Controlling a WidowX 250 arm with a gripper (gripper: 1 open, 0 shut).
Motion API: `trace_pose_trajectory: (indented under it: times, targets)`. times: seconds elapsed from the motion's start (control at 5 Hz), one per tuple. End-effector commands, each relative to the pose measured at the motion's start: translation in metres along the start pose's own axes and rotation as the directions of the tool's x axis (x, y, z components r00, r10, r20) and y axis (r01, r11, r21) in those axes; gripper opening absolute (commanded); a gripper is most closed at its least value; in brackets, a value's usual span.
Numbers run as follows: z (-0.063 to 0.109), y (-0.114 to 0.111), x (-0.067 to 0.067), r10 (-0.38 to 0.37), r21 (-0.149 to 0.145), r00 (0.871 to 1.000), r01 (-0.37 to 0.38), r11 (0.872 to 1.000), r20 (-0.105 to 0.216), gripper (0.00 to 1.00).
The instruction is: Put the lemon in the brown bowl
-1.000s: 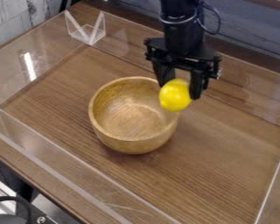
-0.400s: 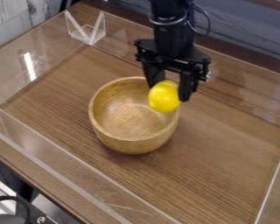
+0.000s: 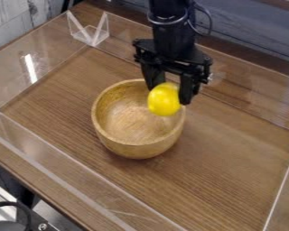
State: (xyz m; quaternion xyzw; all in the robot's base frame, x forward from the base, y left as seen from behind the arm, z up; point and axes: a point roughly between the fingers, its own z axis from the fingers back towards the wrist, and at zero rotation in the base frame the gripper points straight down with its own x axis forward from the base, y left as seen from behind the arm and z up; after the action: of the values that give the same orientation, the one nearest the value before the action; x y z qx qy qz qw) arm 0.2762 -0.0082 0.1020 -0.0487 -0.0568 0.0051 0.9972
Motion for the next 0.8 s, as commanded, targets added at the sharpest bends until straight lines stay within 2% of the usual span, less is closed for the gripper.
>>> trace_pose_trajectory:
  times: [0.0, 0.6]
  targets:
    - [0.0147, 0.0033, 0.0025, 0.003, 0.009, 0.999, -0.003, 1.000, 0.052, 0.00]
    - [0.0123, 0.0060, -0.0039, 0.007, 0.016, 0.999, -0.007, 1.000, 0.045, 0.00]
